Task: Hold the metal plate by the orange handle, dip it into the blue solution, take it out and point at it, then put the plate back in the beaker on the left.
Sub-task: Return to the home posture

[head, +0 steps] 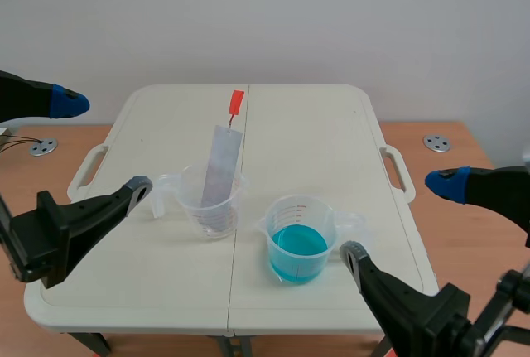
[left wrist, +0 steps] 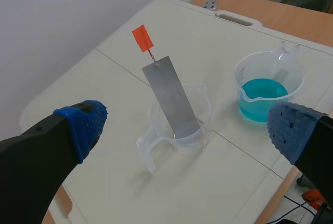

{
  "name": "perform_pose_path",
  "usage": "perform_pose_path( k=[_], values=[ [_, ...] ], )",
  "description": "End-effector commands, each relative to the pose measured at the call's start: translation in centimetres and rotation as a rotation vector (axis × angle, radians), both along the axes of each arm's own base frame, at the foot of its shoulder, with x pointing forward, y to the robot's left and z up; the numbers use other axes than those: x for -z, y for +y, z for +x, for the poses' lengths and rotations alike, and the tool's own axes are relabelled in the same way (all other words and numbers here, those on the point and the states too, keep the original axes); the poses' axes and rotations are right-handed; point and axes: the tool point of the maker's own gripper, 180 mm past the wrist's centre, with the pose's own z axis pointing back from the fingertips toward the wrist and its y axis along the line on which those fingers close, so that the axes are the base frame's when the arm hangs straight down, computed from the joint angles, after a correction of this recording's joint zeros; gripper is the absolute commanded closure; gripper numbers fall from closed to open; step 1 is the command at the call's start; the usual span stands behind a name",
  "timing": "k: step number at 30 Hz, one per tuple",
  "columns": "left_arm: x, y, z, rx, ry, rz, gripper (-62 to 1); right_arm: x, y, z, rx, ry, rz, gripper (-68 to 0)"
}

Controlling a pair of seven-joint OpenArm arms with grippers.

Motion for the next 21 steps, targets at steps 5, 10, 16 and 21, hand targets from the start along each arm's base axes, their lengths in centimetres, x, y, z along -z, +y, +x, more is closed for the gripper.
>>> perform_pose_path(
  k=[5, 10, 16, 21],
  values=[
    [-0.66, -0.23, 0.03, 0.006, -0.018, -0.017, -62.3, -0.91, 0.17, 0.21, -0.008, -0.025, 0.01, -66.3],
    [-0.66, -0.23, 0.03, 0.006, -0.018, -0.017, -62.3, -0.91, 0.17, 0.21, -0.008, -0.025, 0.01, -66.3],
    [-0.22, -0.06, 0.03, -0.001, -0.001, 0.001, -62.3, -0.91, 0.17, 0.21, -0.008, -0.025, 0.01, -66.3],
    [-0.22, -0.06, 0.03, -0.001, -0.001, 0.001, -62.3, -0.91, 0.17, 0.21, -0.008, -0.025, 0.01, -66.3]
  ],
)
